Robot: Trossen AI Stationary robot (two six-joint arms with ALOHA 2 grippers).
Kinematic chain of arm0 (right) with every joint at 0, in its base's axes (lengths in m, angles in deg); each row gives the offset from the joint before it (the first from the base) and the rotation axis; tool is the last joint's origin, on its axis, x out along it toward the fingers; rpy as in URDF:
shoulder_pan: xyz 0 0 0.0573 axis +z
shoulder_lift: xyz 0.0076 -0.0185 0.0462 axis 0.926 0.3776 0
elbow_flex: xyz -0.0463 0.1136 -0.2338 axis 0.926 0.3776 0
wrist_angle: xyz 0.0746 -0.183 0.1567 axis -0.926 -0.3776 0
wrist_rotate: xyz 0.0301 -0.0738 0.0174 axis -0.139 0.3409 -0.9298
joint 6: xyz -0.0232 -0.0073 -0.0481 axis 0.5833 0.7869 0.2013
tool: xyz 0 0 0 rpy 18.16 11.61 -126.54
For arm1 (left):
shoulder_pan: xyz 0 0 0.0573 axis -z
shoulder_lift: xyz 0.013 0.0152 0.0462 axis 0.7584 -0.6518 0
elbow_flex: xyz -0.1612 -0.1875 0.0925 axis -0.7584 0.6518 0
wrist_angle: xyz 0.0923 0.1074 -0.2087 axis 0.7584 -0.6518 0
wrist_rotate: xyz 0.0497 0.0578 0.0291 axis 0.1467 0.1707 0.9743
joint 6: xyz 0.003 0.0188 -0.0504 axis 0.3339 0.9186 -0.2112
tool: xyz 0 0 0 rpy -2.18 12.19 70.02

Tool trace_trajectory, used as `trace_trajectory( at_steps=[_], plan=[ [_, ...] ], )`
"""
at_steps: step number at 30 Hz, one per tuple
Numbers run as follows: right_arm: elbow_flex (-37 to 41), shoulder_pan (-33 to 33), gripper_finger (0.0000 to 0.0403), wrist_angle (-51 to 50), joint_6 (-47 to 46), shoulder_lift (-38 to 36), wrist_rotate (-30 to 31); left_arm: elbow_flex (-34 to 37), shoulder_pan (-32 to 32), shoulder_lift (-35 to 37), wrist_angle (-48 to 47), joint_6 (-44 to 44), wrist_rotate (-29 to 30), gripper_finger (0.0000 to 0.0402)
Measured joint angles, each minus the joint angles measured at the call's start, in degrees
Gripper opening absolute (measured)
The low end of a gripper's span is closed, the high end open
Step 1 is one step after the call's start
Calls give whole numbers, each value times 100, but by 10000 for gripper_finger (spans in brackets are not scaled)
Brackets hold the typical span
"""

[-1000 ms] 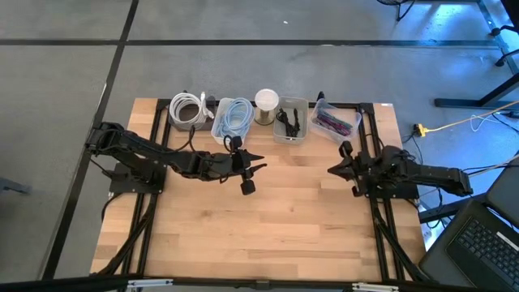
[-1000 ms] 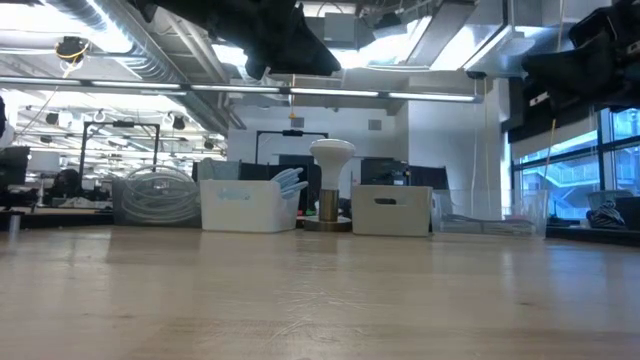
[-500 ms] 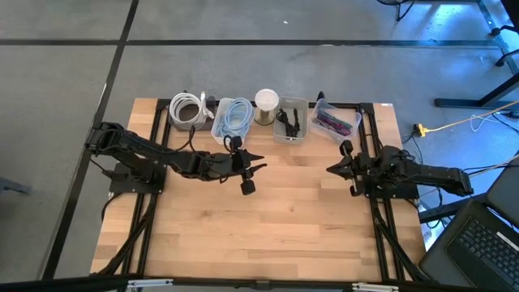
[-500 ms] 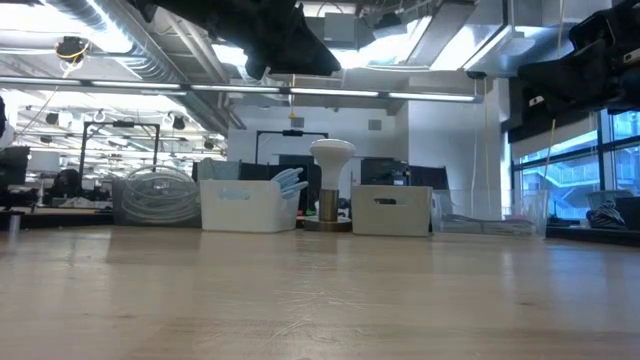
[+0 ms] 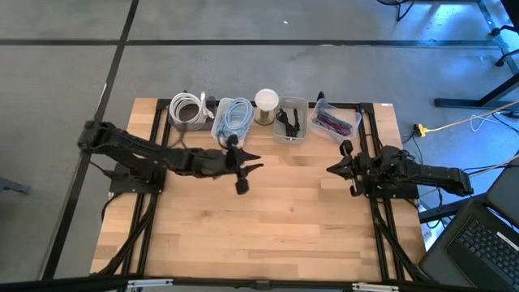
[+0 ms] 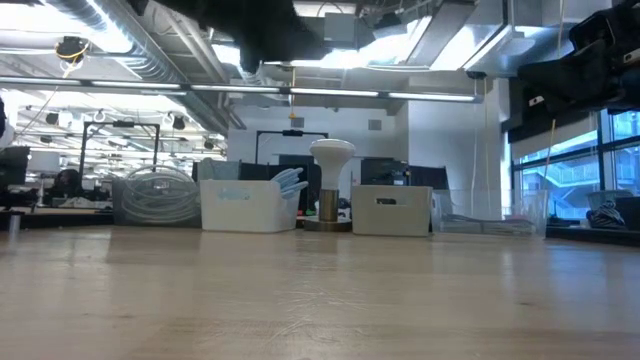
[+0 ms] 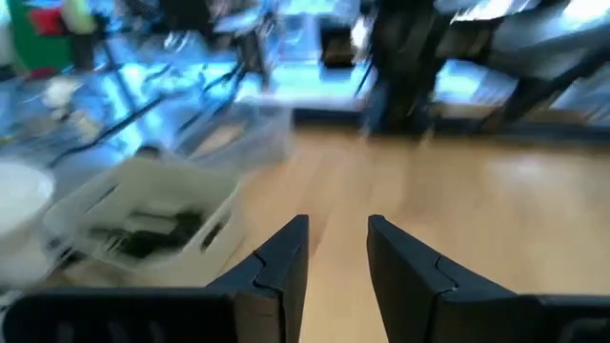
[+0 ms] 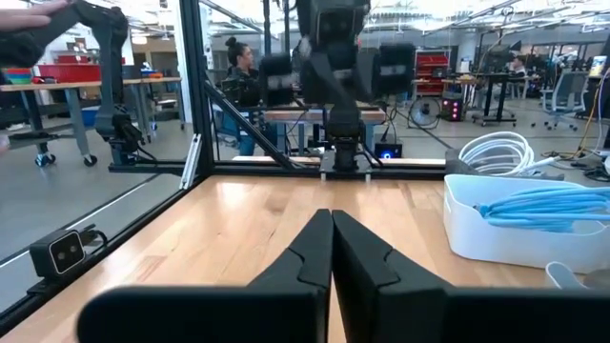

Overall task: Pick & Place USB Port
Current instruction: Return to Home Position

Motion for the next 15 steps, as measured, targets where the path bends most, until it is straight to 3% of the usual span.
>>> trace_trajectory(
  at_steps=[5, 15],
  plan=[
    [0, 0, 10, 0, 0, 0, 0, 824, -36, 1053, 140, -551, -633, 102],
    [0, 2, 10, 0, 0, 2, 0, 3249, 17, 3516, 1663, 117, -996, 100]
  ],
)
